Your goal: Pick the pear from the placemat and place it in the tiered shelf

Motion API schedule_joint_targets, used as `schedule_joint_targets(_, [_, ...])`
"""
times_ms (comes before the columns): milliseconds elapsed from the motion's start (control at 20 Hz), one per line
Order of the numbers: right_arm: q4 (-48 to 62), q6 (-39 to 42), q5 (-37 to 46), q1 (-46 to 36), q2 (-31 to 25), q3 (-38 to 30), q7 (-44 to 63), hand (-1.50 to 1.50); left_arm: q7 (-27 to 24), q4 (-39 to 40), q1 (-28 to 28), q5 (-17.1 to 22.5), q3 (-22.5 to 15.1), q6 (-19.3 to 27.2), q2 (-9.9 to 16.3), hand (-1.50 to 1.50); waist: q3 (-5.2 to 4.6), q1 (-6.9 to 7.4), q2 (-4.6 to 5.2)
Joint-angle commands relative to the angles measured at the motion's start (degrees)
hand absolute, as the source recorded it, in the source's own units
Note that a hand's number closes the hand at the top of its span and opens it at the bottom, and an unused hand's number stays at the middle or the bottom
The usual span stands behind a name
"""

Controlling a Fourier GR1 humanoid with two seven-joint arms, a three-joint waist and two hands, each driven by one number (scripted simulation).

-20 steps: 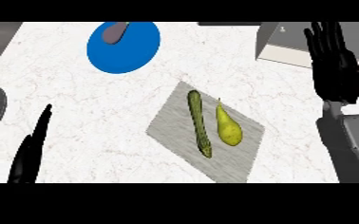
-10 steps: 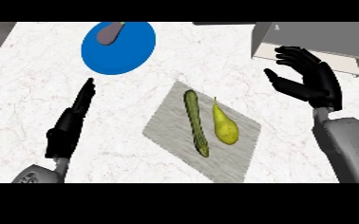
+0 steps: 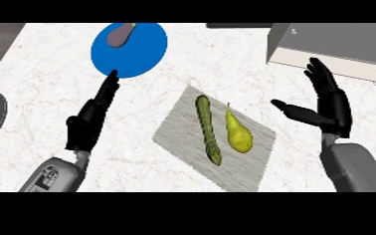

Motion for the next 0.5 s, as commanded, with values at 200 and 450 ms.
schedule_joint_targets(200, [-10.0,10.5,5.5,-2.1,-9.7,9.1,15.2,-1.5,2.0,-1.0,-0.7,-0.4,0.3,-2.1,0.0,0.0,-0.14,0.27,-0.44])
schedule_joint_targets(450, [-22.2,11.5,7.7,-4.1,-12.6,13.0,31.9,-1.5,-3.0,8.0,-2.9,-2.9,1.2,-0.4,-4.7,0.0,-0.22,-0.7,-0.22])
